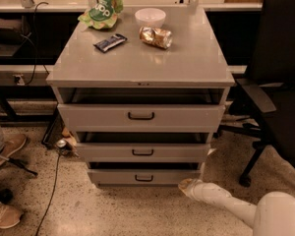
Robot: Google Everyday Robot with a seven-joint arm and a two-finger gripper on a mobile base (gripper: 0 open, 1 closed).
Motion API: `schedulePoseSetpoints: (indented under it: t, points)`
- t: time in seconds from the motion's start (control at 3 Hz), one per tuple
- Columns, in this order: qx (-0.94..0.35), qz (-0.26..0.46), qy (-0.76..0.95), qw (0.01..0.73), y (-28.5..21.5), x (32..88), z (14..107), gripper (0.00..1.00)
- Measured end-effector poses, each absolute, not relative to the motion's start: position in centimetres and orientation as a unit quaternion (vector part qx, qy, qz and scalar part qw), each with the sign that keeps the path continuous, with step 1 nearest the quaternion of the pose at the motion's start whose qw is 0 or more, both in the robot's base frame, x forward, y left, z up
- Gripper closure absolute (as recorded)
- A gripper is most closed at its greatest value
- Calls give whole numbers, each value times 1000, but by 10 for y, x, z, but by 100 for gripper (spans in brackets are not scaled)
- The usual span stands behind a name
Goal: Close bottom drawer
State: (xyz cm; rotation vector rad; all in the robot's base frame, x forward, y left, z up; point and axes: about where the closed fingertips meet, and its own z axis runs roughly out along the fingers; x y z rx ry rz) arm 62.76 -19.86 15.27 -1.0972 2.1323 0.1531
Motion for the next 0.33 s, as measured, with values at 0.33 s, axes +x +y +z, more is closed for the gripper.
schedulePoseSetpoints:
  t: [0.33]
  points:
    - [-393,33,853,342,-235,603,161,100]
